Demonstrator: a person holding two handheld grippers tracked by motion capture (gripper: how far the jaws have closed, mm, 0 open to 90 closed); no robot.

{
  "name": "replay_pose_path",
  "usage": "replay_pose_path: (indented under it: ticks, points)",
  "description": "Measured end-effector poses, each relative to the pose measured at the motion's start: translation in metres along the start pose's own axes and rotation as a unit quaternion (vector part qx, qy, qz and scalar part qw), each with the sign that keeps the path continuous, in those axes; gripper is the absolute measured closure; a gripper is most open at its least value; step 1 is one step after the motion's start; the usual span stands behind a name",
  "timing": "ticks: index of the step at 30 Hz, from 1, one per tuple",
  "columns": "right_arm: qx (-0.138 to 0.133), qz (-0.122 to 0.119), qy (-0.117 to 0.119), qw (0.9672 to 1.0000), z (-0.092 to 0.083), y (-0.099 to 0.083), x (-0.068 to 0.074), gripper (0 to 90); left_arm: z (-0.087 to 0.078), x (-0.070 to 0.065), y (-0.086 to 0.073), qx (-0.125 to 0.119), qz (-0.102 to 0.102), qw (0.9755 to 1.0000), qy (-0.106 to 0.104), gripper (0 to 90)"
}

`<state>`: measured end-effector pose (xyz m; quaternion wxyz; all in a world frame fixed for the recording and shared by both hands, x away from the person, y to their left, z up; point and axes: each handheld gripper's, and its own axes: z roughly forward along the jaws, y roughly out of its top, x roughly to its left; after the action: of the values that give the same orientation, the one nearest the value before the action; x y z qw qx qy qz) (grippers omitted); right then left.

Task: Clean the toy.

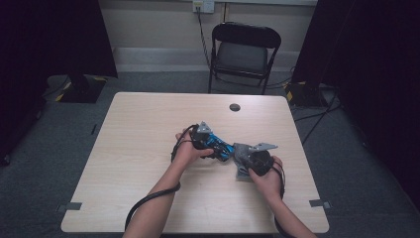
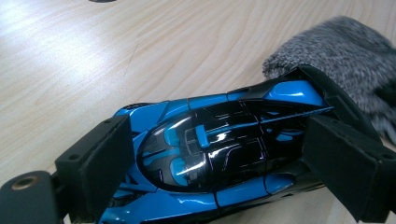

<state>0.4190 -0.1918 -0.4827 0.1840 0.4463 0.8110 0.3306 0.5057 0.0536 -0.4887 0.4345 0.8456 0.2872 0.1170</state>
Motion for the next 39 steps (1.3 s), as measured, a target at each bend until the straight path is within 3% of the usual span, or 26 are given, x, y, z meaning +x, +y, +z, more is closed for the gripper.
replay_pose_path:
  ticks: [7, 13, 25, 35, 39]
  points:
    - [0.008, -0.018, 0.045, 0.9988, -0.005, -0.003, 0.015, 76.0, 0.0, 0.0, 0.0, 0.001, 0.001, 1.0, 0.0, 9.0]
    - [0.006, -0.03, 0.087, 0.9958, -0.008, -0.007, 0.026, 76.1, 0.0, 0.0, 0.001, 0.003, 0.0, 1.0, 0.001, 9.0]
    - [0.006, -0.036, 0.134, 0.9904, -0.009, -0.008, 0.038, 76.2, 0.0, 0.0, 0.001, 0.003, -0.001, 1.0, 0.002, 9.0]
    - [0.005, -0.05, 0.154, 0.9868, -0.008, -0.008, 0.047, 76.2, 0.0, 0.0, 0.001, 0.004, -0.001, 1.0, 0.003, 9.0]
    - [0.009, -0.05, 0.178, 0.9827, -0.011, -0.01, 0.049, 76.1, 0.0, -0.001, 0.001, 0.005, -0.001, 1.0, 0.003, 9.0]
